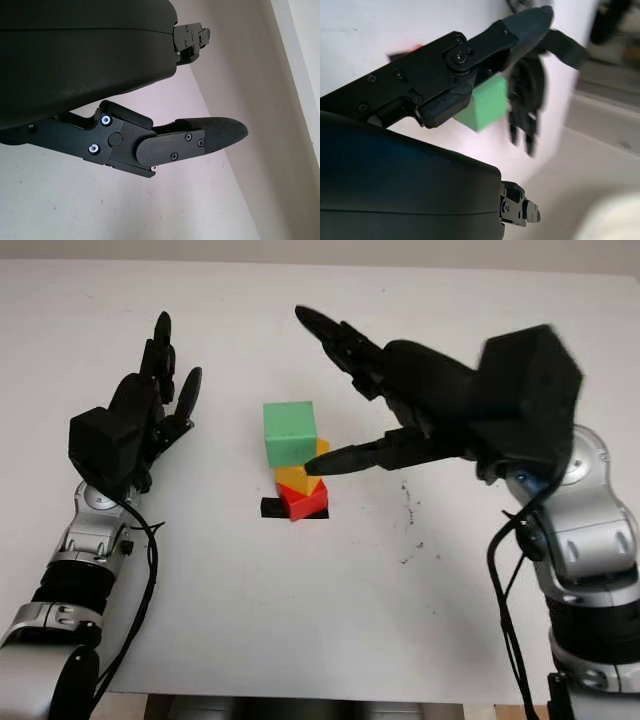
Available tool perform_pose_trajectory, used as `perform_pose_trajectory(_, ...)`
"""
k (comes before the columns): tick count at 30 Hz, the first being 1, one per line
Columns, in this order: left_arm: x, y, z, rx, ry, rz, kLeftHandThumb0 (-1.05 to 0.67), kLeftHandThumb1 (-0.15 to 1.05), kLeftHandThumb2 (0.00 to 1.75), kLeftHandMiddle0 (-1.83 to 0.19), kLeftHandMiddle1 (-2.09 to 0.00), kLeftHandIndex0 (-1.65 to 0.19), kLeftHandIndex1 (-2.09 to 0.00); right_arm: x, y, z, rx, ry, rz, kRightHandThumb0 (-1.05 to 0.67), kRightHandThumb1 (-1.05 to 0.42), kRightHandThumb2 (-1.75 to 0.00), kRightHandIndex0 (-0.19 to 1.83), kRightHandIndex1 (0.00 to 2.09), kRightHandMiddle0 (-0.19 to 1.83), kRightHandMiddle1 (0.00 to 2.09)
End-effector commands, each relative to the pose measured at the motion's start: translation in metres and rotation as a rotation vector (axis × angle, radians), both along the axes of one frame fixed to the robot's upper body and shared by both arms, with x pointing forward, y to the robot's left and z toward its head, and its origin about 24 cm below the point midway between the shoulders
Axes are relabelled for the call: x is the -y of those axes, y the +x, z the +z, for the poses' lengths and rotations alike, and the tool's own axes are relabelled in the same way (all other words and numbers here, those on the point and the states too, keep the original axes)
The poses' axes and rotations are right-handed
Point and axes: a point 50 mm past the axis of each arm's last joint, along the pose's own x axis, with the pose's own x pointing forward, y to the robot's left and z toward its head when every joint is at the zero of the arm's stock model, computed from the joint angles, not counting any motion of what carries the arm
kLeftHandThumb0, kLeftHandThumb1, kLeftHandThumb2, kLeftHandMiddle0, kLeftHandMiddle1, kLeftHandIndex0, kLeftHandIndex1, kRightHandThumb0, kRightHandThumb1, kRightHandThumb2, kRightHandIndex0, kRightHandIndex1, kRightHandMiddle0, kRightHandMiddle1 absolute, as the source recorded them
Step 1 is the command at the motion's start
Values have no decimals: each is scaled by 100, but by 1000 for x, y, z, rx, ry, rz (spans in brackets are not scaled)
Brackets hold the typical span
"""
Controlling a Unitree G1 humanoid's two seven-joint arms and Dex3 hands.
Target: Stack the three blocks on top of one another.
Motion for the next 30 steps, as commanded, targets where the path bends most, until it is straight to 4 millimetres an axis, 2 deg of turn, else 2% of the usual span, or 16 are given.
perform_pose_trajectory(1,1,0,4,19,-11,0,-76,105,55,15,-5,16,-5,8,-7,-4,46,125,-83,-99,-103,-53,-19,0,-19,0)
perform_pose_trajectory(3,1,-1,1,20,-20,-1,-77,105,55,15,-5,15,-6,14,-8,-14,28,250,-187,-92,-104,-72,-19,0,-19,0)
perform_pose_trajectory(5,2,-4,0,23,-35,-15,-77,105,55,16,-5,16,-5,20,-8,-25,-12,332,-290,-84,-105,-79,-19,0,-19,0)
perform_pose_trajectory(13,3,-13,-1,40,-136,-93,-74,105,53,18,-5,16,-5,36,5,-69,-164,486,-485,-76,-105,-76,-19,0,-19,0)
perform_pose_trajectory(20,4,-16,-3,20,-129,-147,-75,105,52,17,-5,14,-6,26,15,-99,-281,439,-531,-76,-105,-81,-19,0,-19,0)
perform_pose_trajectory(30,9,-20,-8,-6,-113,-198,-75,105,55,19,-2,19,-3,22,23,-112,-319,373,-508,-78,-105,-83,-19,0,-19,0)
